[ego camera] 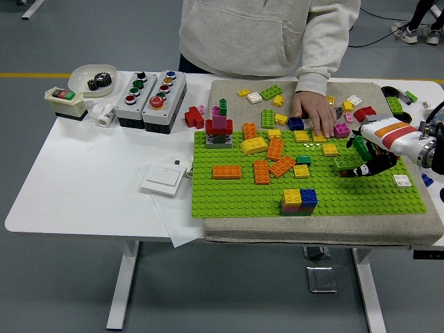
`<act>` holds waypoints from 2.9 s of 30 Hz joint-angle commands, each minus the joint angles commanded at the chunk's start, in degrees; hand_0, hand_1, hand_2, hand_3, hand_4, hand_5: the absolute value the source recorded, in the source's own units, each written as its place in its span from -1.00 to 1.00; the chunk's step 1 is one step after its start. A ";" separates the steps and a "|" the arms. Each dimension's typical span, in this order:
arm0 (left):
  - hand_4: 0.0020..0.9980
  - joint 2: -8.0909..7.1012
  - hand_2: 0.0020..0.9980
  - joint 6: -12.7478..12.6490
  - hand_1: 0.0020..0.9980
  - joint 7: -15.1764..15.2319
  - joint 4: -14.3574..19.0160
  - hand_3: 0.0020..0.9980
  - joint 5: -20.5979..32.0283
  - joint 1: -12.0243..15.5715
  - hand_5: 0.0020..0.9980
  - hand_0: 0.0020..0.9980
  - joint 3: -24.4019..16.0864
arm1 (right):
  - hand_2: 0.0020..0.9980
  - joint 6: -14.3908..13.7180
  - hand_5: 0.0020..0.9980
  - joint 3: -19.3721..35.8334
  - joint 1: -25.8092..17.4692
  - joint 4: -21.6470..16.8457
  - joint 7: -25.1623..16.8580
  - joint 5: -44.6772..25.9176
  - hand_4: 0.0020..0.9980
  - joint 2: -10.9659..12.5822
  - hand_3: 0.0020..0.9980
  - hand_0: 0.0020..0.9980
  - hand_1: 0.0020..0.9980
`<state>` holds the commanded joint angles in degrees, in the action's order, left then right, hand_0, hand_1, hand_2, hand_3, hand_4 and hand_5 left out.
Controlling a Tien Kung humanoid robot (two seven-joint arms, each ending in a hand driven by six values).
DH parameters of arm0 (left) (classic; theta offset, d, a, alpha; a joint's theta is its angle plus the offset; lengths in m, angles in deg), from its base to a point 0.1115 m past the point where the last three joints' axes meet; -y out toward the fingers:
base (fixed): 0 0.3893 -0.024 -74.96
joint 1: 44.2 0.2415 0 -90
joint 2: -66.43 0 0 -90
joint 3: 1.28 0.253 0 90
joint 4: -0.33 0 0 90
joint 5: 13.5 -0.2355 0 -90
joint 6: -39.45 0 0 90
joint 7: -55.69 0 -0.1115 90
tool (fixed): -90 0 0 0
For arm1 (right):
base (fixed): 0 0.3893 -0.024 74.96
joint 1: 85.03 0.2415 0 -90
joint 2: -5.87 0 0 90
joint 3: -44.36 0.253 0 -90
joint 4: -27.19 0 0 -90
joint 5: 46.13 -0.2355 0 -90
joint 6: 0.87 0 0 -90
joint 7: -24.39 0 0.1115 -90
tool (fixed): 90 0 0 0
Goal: Pick up the brick,pile it on top of brick,press brick,pick up the brick,pile it on top of brick,press brick
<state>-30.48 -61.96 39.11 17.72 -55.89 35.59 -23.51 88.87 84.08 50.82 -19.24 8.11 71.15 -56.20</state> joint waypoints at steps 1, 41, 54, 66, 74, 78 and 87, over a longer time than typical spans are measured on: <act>0.38 -0.01 0.48 -0.01 0.46 0.00 0.01 0.19 0.03 -0.01 0.32 0.39 0.02 | -0.55 0.04 0.03 -0.04 0.03 0.20 0.01 -0.10 0.90 -0.13 0.22 -0.61 -0.73; 0.38 -0.03 0.49 0.09 0.46 -0.34 0.53 0.19 -0.60 -0.49 0.33 0.39 0.09 | -0.56 0.01 0.09 0.48 1.12 8.57 0.38 -2.04 0.86 -4.92 0.15 -0.63 -0.73; 0.38 0.03 0.48 0.12 0.47 -0.44 0.59 0.19 -1.00 -0.33 0.33 0.39 -0.08 | -0.57 -1.27 0.16 0.19 1.03 8.91 0.41 -2.32 0.83 -5.19 0.10 -0.64 -0.74; 0.38 0.08 0.49 0.12 0.47 -0.42 0.66 0.19 -0.92 -0.42 0.32 0.39 0.04 | -0.58 -2.90 0.20 -0.01 0.73 9.80 0.34 -1.69 0.79 -5.43 0.06 -0.65 -0.76; 0.38 0.10 0.49 0.14 0.47 -0.42 0.71 0.19 -0.87 -0.52 0.32 0.39 0.11 | -0.58 -4.32 0.22 -0.16 0.61 9.99 0.20 -1.14 0.77 -5.57 0.04 -0.66 -0.76; 0.38 0.09 0.49 0.13 0.47 -0.39 0.75 0.19 -0.76 -0.57 0.32 0.39 0.21 | -0.58 -4.71 0.22 -0.19 0.58 10.11 0.21 -0.79 0.77 -5.65 0.04 -0.66 -0.76; 0.38 0.08 0.48 0.11 0.47 -0.36 0.75 0.19 -0.64 -0.75 0.32 0.39 0.30 | -0.59 -5.69 0.26 -0.26 0.53 10.35 0.04 -0.22 0.73 -5.65 -0.01 -0.68 -0.77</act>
<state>-30.40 -61.85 38.75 18.48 -56.53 34.84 -23.21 83.18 83.82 51.34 -8.89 8.15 70.93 -61.85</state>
